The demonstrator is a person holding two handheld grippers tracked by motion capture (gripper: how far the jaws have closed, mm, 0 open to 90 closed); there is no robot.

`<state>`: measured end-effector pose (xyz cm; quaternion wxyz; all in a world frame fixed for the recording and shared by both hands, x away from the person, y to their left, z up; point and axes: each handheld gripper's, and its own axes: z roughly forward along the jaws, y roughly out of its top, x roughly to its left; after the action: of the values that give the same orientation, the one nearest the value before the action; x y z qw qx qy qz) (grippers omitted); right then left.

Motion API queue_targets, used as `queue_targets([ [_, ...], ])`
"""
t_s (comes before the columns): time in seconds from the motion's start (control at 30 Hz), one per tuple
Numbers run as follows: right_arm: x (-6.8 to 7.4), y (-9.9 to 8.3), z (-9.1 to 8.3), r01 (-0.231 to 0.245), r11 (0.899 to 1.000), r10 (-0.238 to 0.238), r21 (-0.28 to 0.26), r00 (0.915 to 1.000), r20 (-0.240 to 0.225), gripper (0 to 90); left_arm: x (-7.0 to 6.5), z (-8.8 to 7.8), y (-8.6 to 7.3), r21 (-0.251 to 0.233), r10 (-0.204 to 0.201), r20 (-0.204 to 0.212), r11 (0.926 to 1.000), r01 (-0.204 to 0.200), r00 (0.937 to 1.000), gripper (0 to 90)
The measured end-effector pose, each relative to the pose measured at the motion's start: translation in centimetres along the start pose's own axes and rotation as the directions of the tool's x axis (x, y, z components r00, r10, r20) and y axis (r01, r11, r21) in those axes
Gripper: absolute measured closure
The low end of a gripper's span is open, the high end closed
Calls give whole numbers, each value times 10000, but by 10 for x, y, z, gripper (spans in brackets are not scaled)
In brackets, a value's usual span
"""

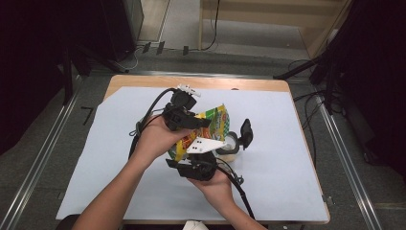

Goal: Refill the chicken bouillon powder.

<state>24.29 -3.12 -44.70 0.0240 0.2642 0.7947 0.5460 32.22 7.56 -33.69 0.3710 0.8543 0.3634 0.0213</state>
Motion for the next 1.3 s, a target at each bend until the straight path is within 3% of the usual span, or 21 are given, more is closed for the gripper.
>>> queue_targets([
  [0.27,-2,-1,0,-194,9998,194,69,9998,-9,686,-1,2,0,-21,-12,-21,10000,12,10000,767],
  [0.47,0,0,-2,-227,9997,228,24,9997,-129,686,6,4,0,14,-460,162,9989,460,9988,754],
  [0.67,0,1,-2,-230,9997,231,77,9996,-143,686,7,5,0,105,-499,235,9987,497,9985,750],
  [0.87,1,1,-3,-185,9998,187,117,9997,-131,686,12,6,0,180,-852,488,9963,844,9952,746],
  [1.3,1,1,-3,-165,9997,168,198,9998,-140,687,14,8,0,349,-874,614,9957,853,9943,718],
])
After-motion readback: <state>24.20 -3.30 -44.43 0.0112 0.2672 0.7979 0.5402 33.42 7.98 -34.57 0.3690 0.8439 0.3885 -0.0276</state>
